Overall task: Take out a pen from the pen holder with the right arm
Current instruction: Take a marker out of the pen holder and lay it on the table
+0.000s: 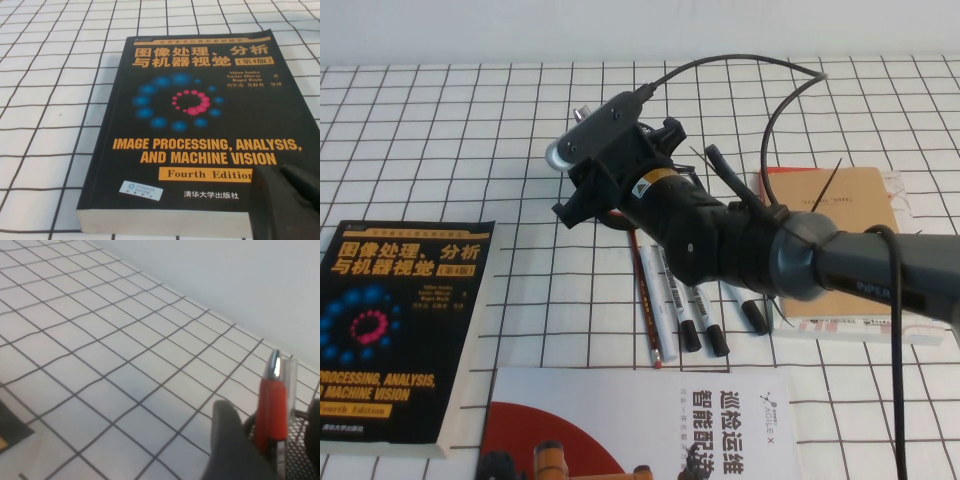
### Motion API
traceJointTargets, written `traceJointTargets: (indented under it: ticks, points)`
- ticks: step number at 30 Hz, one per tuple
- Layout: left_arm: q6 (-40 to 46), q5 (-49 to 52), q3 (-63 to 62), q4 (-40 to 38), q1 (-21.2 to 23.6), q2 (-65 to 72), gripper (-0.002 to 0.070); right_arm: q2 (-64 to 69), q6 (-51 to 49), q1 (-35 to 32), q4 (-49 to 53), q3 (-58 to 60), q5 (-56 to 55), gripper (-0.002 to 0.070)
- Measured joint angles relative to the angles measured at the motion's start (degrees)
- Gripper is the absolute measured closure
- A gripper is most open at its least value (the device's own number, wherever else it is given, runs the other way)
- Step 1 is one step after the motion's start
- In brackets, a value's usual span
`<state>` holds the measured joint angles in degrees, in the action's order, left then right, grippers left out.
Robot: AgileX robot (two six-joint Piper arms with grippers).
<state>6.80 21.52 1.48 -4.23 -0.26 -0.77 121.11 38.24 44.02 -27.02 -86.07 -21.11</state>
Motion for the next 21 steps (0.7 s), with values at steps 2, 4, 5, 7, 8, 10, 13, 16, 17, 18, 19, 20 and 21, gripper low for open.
traceJointTargets:
  ticks: [2,4,5,7,8,10,13,16,17,18,19,20,21]
  points:
    - [0.0,0.0,0.0,0.0,0.0,0.0,0.0679,0.36,0.45,-0.46,-0.62,-0.56,0.24,0.0381]
    - [0.0,0.0,0.0,0.0,0.0,0.0,0.0679,0.62,0.69,-0.88,-0.74,-0.98,0.6,0.0381]
    - [0.0,0.0,0.0,0.0,0.0,0.0,0.0679,0.76,0.8,-0.88,-0.86,-1.33,0.72,0.0381]
    - [0.0,0.0,0.0,0.0,0.0,0.0,0.0679,1.33,1.68,-1.07,-0.99,-2.08,0.8,0.0381]
    - [0.0,0.0,0.0,0.0,0.0,0.0,0.068,1.57,2.25,-1.15,-0.99,-2.35,1.09,0.0381]
    - [0.0,0.0,0.0,0.0,0.0,0.0,0.068,2.48,3.24,-1.33,-1.1,-3.37,1.45,0.0381]
    - [0.0,0.0,0.0,0.0,0.0,0.0,0.068,3.74,3.86,-1.6,-1.47,-4.48,1.82,0.0381]
    - [0.0,0.0,0.0,0.0,0.0,0.0,0.068,4.51,4.26,-1.9,-1.58,-5.06,1.9,0.0381]
    - [0.0,0.0,0.0,0.0,0.0,0.0,0.068,4.65,4.59,-2.04,-1.69,-5.43,1.9,0.0381]
    - [0.0,0.0,0.0,0.0,0.0,0.0,0.068,4.87,4.85,-2.11,-1.79,-5.75,1.9,0.0381]
    - [0.0,0.0,0.0,0.0,0.0,0.0,0.068,4.99,5.01,-2.29,-1.79,-6.01,1.9,0.0381]
    - [0.0,0.0,0.0,0.0,0.0,0.0,0.068,4.97,5.13,-2.32,-1.79,-6.28,2.05,0.0381]
    - [0.0,0.0,0.0,0.0,0.0,0.0,0.068,5.09,5.13,-2.4,-1.79,-6.52,2.05,0.0381]
